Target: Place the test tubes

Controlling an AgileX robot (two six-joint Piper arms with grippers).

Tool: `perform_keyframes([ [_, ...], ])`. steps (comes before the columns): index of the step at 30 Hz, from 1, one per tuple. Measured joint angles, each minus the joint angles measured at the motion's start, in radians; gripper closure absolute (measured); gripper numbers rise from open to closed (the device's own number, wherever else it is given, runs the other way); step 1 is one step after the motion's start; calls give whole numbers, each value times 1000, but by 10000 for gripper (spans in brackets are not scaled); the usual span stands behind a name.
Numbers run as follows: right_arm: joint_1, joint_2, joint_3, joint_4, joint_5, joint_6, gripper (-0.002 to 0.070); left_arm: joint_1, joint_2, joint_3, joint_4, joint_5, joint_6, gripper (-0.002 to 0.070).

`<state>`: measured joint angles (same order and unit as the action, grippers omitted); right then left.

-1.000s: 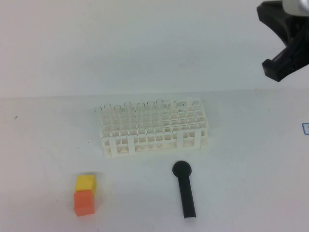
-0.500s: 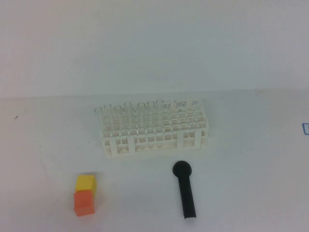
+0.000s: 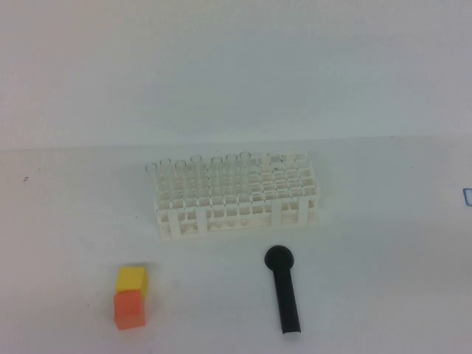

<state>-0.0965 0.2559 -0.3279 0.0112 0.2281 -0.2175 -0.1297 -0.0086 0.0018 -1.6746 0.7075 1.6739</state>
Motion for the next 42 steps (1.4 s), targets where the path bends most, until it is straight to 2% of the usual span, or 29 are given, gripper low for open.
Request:
perform_keyframes([
  [11, 31, -256, 231, 8, -47, 19, 678, 0, 0, 0, 0, 0, 0, 676],
  [28, 34, -257, 352, 45, -71, 81, 678, 0, 0, 0, 0, -2, 0, 676],
  [36, 34, -267, 357, -149, -44, 238, 678, 0, 0, 0, 0, -2, 0, 676],
  [42, 34, -267, 357, -187, 99, 256, 678, 0, 0, 0, 0, -2, 0, 676],
])
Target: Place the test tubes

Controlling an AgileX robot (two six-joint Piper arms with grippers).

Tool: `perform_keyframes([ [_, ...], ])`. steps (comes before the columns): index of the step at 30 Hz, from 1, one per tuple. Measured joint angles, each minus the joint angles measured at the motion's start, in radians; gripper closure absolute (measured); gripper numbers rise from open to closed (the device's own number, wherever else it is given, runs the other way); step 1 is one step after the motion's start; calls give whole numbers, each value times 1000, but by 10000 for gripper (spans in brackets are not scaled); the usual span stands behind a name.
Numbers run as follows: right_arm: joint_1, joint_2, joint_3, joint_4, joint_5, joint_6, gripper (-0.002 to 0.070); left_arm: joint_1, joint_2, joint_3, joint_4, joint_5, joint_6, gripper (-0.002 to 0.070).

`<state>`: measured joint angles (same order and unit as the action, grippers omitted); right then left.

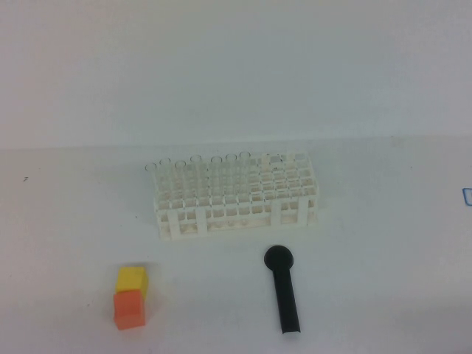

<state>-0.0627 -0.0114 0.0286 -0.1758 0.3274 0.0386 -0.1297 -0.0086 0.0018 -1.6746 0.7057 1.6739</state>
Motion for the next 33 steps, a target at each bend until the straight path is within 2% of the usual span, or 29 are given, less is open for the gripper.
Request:
perform_keyframes([
  [20, 32, 0, -5, 0, 26, 3, 678, 0, 1, 0, 0, 0, 0, 676],
  [21, 32, 0, -5, 0, 26, 3, 678, -1, -18, 24, -60, 1, -1, 676],
  [23, 32, 0, -5, 0, 28, 3, 678, -1, -18, 24, -60, 1, -1, 676],
  [24, 32, 0, -5, 0, 28, 3, 678, 0, 1, 0, 0, 0, 0, 676],
  [33, 32, 0, -6, 0, 30, 3, 678, 0, 1, 0, 0, 0, 0, 676],
])
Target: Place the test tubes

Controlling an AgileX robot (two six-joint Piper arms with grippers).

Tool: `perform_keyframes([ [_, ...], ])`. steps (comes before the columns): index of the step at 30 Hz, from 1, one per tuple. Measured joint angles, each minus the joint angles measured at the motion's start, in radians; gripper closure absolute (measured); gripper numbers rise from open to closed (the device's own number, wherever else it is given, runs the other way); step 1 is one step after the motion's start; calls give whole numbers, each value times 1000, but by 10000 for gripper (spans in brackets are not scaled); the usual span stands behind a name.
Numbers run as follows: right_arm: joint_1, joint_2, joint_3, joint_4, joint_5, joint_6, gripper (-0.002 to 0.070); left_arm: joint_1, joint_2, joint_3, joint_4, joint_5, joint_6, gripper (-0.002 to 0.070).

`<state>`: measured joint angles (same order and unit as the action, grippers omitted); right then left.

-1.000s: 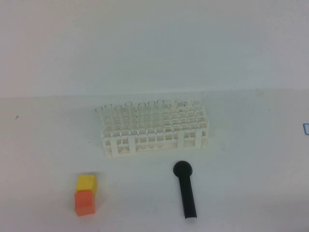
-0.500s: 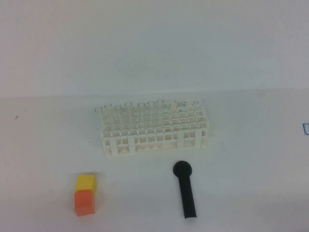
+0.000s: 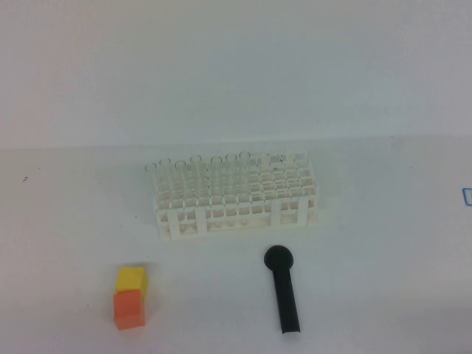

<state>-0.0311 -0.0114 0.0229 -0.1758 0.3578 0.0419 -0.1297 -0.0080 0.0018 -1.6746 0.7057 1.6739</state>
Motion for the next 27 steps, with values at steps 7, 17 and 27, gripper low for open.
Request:
perform_keyframes([
  [7, 0, 0, 0, 0, 0, 0, 678, 0, 0, 0, 0, -11, 0, 676],
  [17, 0, 0, 0, 0, 0, 0, 678, 0, 0, 0, 0, -192, -19, 676],
  [27, 0, 0, 0, 0, 0, 0, 678, 0, 2, -39, 0, -216, 18, 676],
])
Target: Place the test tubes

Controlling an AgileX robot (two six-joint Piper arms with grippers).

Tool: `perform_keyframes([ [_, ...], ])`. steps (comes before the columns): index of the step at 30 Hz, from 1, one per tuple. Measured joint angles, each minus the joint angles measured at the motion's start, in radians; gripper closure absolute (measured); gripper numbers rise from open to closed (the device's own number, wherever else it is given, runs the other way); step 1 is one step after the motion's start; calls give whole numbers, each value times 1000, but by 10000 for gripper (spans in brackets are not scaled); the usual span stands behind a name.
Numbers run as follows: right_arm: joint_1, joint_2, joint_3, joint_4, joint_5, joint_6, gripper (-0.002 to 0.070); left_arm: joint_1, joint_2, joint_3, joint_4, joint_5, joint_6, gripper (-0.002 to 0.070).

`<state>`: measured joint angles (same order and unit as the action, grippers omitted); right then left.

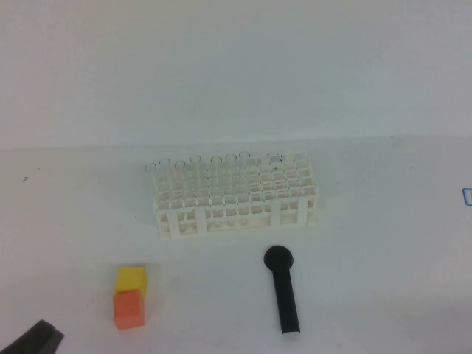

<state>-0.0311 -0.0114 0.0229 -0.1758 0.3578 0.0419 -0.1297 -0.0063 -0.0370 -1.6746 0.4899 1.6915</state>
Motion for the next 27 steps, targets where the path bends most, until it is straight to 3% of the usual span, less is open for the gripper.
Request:
perform_keyframes([
  [3, 0, 0, 0, 0, 0, 0, 678, 0, 0, -65, 0, -35, 150, 676],
  [6, 0, 0, 0, 0, 0, 0, 678, 0, 0, -95, 0, -103, 98, 676],
  [7, 0, 0, 0, 0, 0, 0, 678, 0, 0, -99, 22, -135, -15, 676],
  [9, 0, 0, 0, 0, 0, 0, 678, 0, 0, -102, 257, -180, -351, 676],
  [11, 0, 0, 0, 0, 0, 0, 678, 0, 0, -102, 692, -173, -812, 676],
  [13, 0, 0, 0, 0, 0, 0, 678, 0, 0, -102, 1035, -140, -1216, 676],
  [16, 0, 0, 0, 0, 0, 0, 678, 0, 0, -96, 1401, -53, -1572, 676],
  [20, 0, 0, 0, 0, 0, 0, 678, 0, 0, -44, 1580, -74, -1655, 676],
  [27, 0, 0, 0, 0, 0, 0, 678, 2, 2, 36, 1667, -300, -1651, 676],
])
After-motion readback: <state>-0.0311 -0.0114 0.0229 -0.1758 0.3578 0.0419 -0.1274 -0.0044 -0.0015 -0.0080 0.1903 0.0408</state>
